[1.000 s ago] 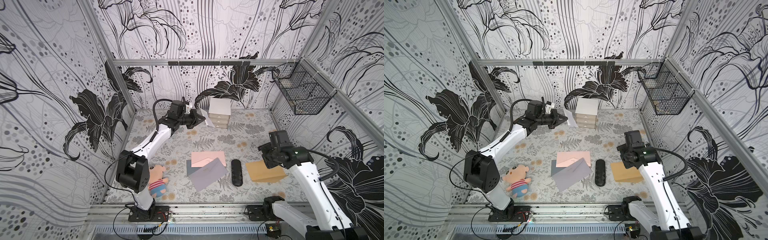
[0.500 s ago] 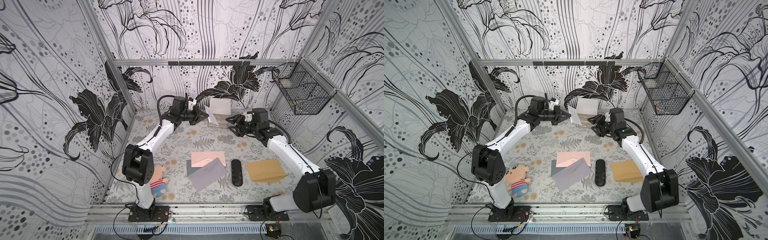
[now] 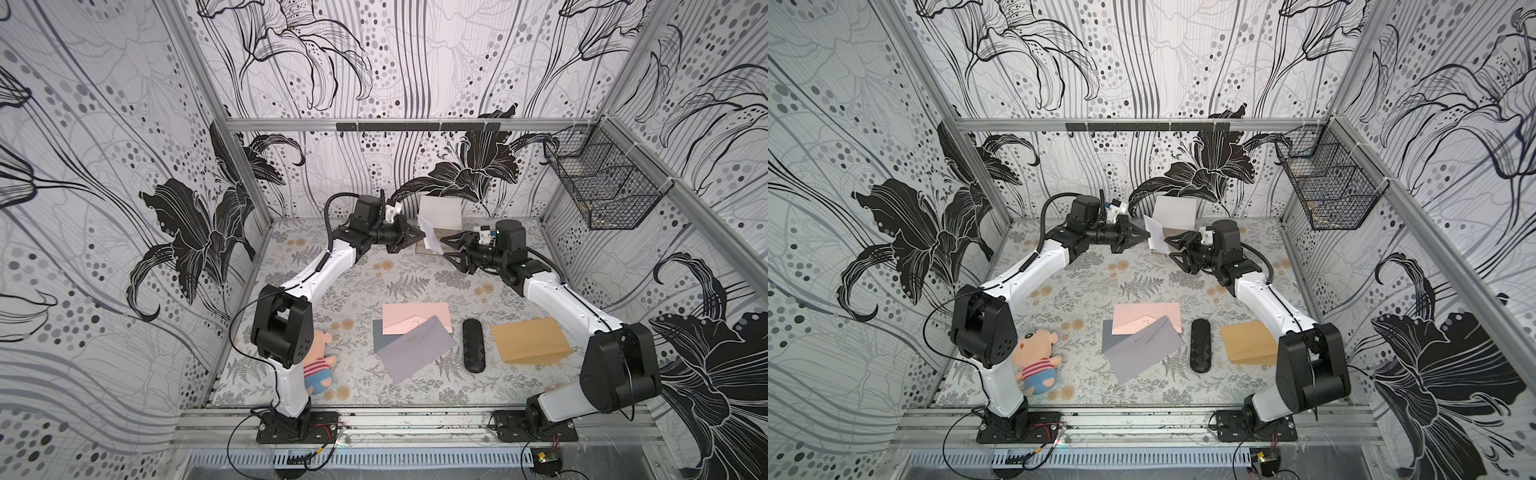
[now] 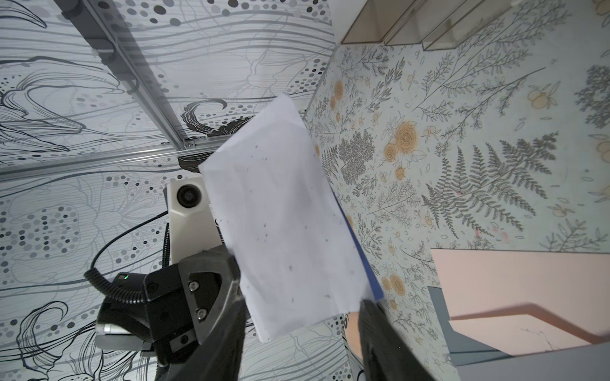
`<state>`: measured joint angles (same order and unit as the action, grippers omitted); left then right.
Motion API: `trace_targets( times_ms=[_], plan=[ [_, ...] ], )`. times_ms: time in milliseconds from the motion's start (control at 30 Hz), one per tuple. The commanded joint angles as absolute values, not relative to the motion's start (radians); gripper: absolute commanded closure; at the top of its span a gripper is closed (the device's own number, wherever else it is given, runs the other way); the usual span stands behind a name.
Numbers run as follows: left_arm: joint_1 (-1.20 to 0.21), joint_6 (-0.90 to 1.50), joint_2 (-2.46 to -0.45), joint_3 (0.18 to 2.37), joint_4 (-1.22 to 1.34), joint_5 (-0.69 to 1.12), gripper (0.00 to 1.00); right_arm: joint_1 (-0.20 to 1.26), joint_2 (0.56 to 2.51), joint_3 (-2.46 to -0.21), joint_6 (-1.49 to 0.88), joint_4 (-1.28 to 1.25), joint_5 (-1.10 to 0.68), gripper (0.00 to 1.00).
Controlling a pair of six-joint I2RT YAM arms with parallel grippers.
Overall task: Take the letter paper out of the envelope
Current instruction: Unfold the letter paper.
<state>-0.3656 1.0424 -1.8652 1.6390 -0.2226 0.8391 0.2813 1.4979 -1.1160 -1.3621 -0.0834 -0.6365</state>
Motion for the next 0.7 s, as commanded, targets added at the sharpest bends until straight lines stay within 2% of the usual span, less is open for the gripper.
trace_targets(
  times_ms=[0,200,400,667],
  plan=[
    [-0.365,1.048,-1.864,1.654,-0.169,0.838,1.00,0.288,1.508,-1.100,-1.372,-0.106,-0.652,0.43],
    [-0.366,1.045,-1.856,1.644,-0.168,0.837,1.00,0.287,1.492,-1.087,-1.346,-0.054,-0.631,0.41],
    [-0.371,1.058,-1.850,1.626,-0.152,0.839,1.00,0.288,1.511,-1.079,-1.367,-0.104,-0.625,0.40],
    [-0.376,1.064,-1.853,1.609,-0.144,0.843,1.00,0.291,1.544,-1.105,-1.403,-0.160,-0.629,0.47]
  ],
)
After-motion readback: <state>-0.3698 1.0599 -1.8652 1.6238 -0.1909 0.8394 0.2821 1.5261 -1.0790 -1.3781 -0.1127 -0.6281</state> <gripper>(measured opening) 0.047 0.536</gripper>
